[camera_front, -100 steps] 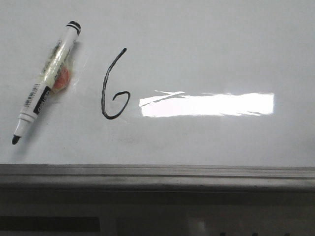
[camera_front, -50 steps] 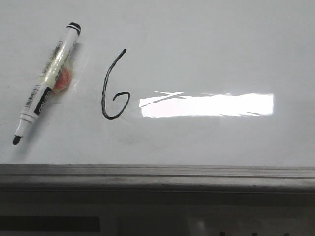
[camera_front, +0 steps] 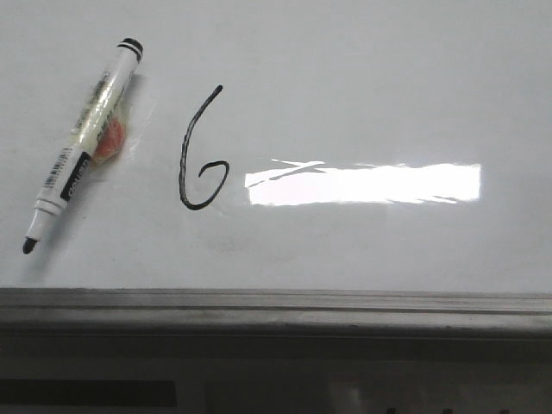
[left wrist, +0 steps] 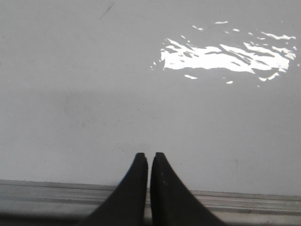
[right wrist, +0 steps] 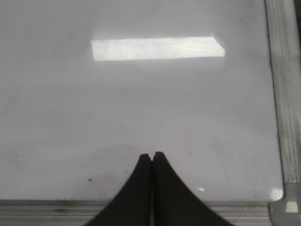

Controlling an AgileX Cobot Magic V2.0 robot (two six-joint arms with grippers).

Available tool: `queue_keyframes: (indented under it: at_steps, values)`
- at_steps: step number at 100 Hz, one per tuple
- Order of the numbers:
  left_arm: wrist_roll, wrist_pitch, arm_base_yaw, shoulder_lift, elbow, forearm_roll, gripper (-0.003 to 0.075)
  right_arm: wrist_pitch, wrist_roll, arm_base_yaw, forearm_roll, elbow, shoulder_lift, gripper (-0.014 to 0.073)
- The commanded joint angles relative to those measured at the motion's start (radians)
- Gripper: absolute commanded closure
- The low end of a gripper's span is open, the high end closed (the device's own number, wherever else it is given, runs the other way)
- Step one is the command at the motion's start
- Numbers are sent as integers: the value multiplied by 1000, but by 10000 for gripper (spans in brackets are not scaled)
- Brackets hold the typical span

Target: Write number 6 on whiteboard

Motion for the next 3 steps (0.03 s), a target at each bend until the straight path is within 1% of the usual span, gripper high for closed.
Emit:
queue_keyframes:
  at_steps: [1, 3]
  values:
    - [-4, -60, 0, -28, 24, -3, 741, -16, -7, -7, -14, 15, -18, 657]
    - [-4, -60, 0, -28, 24, -3, 741, -16, -7, -7, -14, 15, -18, 657]
